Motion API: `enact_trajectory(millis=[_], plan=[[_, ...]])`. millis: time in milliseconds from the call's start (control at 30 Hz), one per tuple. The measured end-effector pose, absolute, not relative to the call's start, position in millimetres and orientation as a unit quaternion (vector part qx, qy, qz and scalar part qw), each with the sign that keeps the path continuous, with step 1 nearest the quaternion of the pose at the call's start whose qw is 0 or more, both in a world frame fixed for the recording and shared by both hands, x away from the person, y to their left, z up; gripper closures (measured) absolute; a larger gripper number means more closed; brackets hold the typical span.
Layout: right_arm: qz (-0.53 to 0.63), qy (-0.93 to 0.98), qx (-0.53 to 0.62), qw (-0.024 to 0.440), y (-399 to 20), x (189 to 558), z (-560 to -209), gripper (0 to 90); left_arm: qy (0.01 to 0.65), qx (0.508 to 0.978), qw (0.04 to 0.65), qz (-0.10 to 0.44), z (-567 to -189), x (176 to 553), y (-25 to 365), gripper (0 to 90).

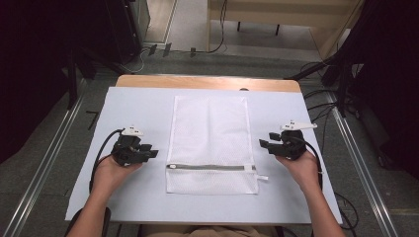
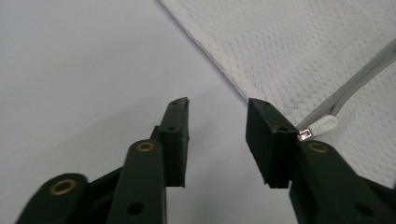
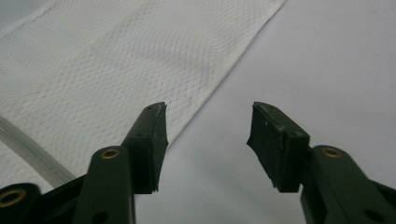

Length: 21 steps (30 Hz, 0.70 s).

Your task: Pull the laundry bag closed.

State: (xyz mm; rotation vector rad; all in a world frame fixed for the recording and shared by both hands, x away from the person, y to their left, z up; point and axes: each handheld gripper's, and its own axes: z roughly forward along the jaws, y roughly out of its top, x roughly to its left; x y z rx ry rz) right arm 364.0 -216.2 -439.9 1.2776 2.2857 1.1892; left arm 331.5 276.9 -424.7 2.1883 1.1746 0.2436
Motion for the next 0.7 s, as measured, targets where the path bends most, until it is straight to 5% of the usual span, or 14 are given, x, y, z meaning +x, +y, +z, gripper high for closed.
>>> enact_trajectory(millis=[33,333,700], plan=[[0.408,0.788,0.444,0.126,-216.8,363.9,-439.1,53.6,0.455,0.825,0.322,0.09,-424.8,332.5,277.5,50.8],[0.404,0.785,0.454,0.118,-218.2,360.3,-436.7,61.9,0.453,0.824,0.333,0.074,-427.2,337.4,276.9,52.5],[0.401,0.779,0.468,0.111,-223.0,360.8,-438.1,57.8,0.451,0.83,0.323,0.066,-428.7,340.0,277.4,47.4]])
